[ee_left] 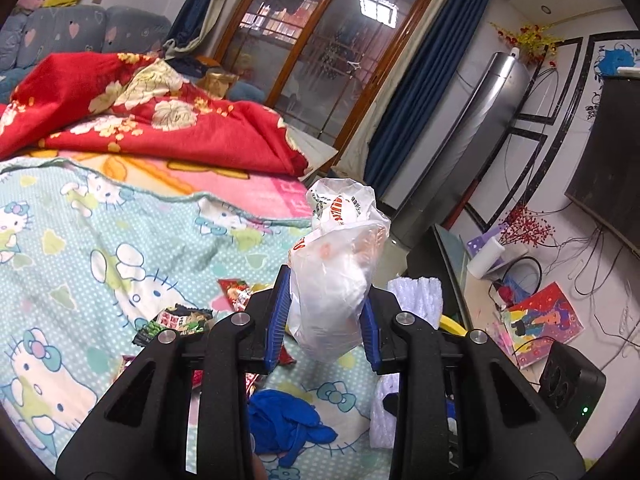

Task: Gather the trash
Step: 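Carry both items over the yellow bin and open both tools to drop them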

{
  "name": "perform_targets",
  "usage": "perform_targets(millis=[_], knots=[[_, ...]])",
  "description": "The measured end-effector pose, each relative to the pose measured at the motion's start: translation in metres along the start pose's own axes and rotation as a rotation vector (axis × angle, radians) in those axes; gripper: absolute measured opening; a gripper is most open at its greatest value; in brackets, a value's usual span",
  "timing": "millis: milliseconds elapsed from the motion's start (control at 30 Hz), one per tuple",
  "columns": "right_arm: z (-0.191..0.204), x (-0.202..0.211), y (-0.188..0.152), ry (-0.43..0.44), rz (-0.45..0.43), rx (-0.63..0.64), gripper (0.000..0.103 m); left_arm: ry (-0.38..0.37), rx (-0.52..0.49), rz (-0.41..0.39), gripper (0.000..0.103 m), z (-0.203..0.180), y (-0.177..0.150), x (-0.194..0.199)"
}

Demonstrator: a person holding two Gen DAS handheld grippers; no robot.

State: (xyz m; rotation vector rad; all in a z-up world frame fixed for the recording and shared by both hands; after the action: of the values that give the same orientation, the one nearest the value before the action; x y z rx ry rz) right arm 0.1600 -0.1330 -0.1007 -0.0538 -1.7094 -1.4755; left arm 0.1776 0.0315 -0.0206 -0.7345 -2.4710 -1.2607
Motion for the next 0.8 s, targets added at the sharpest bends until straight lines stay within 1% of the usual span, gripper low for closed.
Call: perform_targets(millis=[200,400,800], knots=[[-0.005,0.016,0.011,-0.028,-0.039,0.004,0.027,-0.026,-0.014,-0.010,0.025,-0.012,0.000,0.008],[-0.014,0.028,0.014,-0.066,-0.061,-0.014,0.027,-0.054,-0.045,-0.001,0.025,-0.029,-0.006,0.010],[-0.054,0.055,0.013,-0.153,-0.094,-0.082,0.027,-0.093,-0.108,0.026,0.025,-0.055,-0.020,0.008]])
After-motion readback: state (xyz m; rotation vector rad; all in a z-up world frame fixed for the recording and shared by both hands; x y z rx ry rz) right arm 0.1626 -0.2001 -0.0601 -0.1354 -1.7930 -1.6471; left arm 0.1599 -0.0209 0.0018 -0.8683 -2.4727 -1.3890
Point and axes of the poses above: each gripper's, at about its wrist camera, not at the fingertips, and x roughly against the way its jaws point, z to its left, y to its top, the point moved 5 cm from there along -x, roughly the way its jaws point, and after that the axes turned 12 degrees about x, right-handed, at the moved point
